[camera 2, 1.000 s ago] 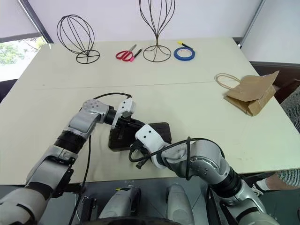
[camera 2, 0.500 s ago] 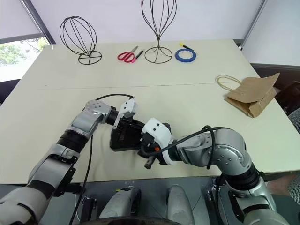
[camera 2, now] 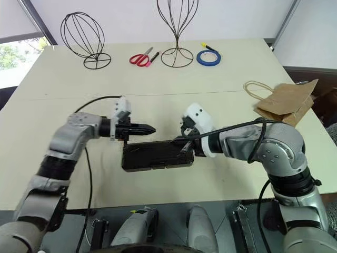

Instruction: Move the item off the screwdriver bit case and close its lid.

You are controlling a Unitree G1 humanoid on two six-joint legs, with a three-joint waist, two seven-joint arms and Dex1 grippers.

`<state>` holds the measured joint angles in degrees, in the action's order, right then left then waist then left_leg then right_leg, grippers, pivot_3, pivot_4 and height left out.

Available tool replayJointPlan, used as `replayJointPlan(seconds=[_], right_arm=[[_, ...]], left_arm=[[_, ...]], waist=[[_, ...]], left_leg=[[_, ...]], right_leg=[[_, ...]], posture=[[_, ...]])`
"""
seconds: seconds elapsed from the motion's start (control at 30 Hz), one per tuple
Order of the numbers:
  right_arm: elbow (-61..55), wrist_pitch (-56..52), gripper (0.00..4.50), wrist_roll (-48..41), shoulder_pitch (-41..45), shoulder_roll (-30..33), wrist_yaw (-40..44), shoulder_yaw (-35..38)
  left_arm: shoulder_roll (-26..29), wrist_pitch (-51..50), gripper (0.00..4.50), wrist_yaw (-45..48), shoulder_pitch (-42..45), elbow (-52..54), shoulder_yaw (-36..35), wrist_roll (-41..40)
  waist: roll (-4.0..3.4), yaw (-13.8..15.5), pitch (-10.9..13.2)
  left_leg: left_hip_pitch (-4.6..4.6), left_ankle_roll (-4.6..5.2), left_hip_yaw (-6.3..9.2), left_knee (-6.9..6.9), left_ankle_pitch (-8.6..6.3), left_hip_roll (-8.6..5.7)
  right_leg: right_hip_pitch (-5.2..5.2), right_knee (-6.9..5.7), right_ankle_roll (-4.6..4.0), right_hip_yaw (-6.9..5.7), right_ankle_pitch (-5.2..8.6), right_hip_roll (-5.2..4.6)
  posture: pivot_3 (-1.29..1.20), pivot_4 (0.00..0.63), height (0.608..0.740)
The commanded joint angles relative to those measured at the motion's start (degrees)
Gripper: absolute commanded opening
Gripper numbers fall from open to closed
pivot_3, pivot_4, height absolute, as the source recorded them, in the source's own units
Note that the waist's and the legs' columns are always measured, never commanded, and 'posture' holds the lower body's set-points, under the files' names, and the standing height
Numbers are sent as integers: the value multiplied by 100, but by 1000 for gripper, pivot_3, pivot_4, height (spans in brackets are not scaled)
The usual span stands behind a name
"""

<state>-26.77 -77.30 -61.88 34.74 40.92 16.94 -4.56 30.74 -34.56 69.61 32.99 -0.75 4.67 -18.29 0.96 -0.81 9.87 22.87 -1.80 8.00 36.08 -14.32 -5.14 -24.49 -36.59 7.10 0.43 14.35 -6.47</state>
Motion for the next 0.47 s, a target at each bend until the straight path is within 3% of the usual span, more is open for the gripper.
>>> replayJointPlan(seconds=[0.03,0.23,0.47], right_arm=[[-84,355,15,408,73,208,474,-104],[-156,828,15,983,-119,632,1207,-211],[-73,1149,15,1395,-311,959,1747,-60]], left_arm=[[281,-464,0,-365,-329,1007,-559,-451],[898,-1130,0,-981,-1691,2571,-1474,-1018],[877,-1735,0,-1707,-2679,3680,-2218,-1889]], waist=[[0,9,1],[-9,3,7],[-9,36,9]], left_leg=[[0,0,0,1,0,0],[2,3,-5,-5,-2,3],[10,4,-5,4,-4,0]], right_leg=[[1,1,0,0,0,0],[3,20,0,0,0,1],[14,37,8,-1,-5,-2]], posture=[[0,150,740],[0,150,740],[0,150,740]])
